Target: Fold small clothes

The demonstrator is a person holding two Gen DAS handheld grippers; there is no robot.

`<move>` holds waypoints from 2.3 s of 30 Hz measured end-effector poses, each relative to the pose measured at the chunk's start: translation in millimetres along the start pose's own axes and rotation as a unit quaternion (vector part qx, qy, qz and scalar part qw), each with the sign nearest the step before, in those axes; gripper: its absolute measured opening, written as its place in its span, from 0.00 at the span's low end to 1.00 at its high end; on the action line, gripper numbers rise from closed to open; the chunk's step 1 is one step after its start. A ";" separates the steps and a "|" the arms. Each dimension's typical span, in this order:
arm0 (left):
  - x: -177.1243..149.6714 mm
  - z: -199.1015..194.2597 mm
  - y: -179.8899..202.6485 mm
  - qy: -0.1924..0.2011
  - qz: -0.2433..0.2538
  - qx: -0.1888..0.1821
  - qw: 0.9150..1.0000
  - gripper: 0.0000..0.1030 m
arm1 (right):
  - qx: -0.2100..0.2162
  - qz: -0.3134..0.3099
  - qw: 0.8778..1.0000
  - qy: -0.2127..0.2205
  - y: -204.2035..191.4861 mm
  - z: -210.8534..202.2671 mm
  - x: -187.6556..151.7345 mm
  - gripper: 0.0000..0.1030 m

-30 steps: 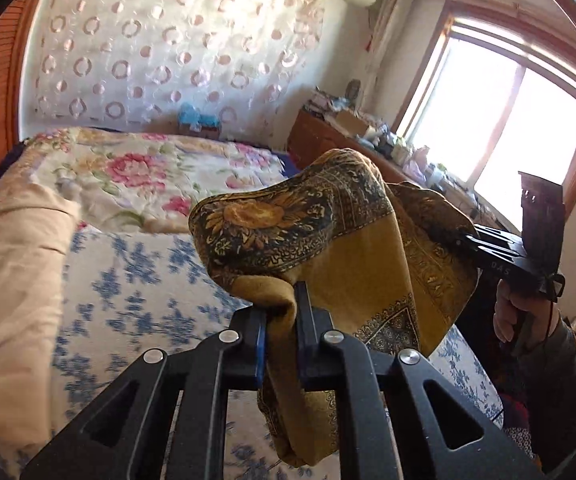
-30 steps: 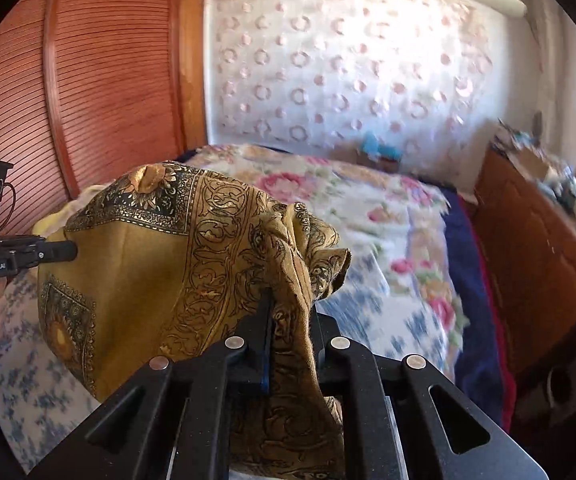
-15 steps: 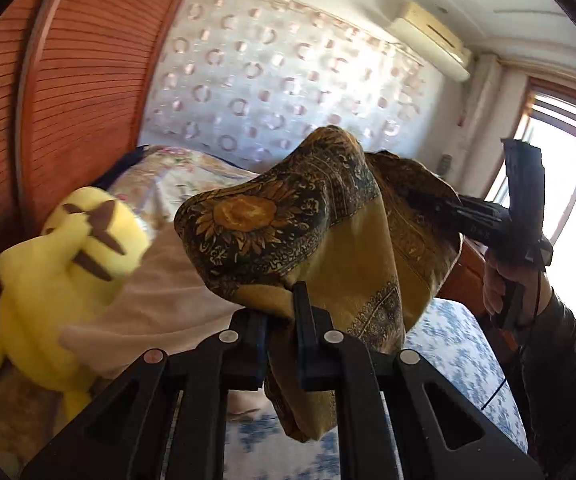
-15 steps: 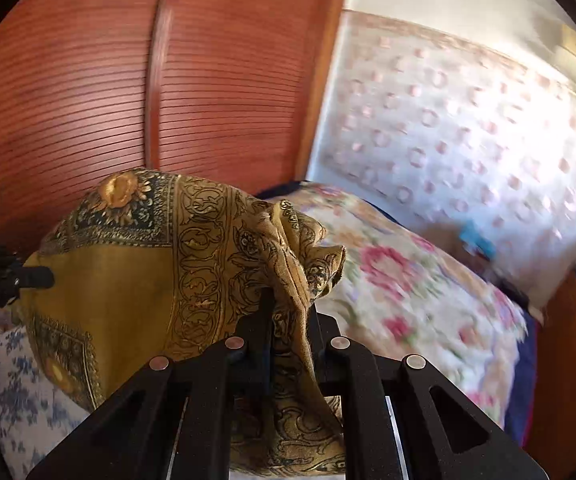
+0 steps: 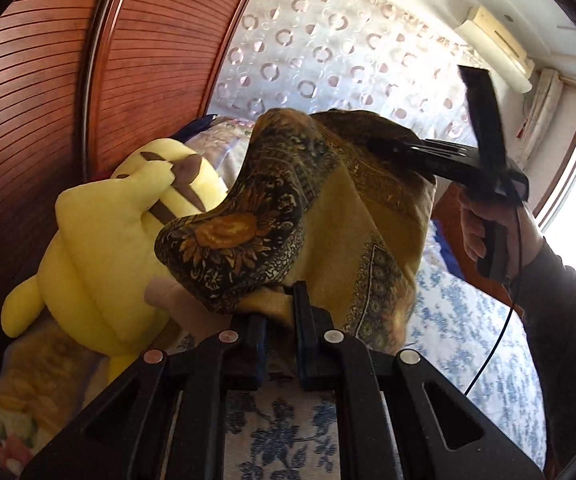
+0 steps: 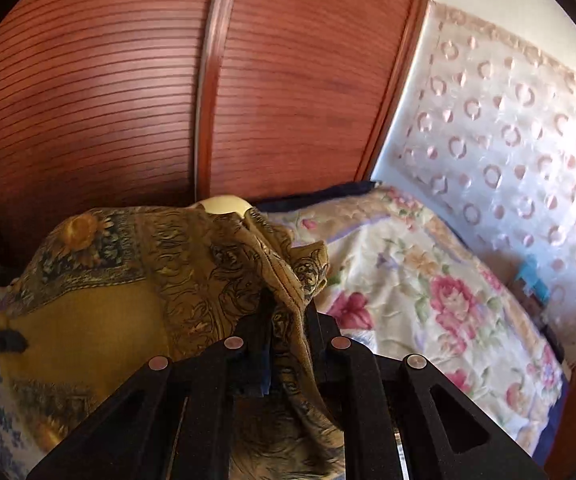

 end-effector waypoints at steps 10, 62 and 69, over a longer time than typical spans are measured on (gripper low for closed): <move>2.8 -12.3 -1.7 0.001 0.022 0.049 0.999 0.37 | -0.030 0.067 0.996 0.057 3.8 -24.1 14.3 0.52; 15.9 -28.6 66.3 0.016 0.165 0.058 0.984 0.81 | -0.049 0.185 0.981 0.046 -25.6 -140.1 -97.0 0.57; 5.9 -48.7 108.2 0.025 0.189 0.024 0.981 0.89 | -0.085 0.196 0.975 0.064 -41.8 -210.6 -139.0 0.62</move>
Point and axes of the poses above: each gripper's, at about its wrist camera, not at the fingertips, and z roughly the way its jaws point, y to its right, x to its top, the point moved 9 cm from there along z, roughly the way its jaws point, and after that the axes turned 10 degrees about z, right-handed, at the moved point
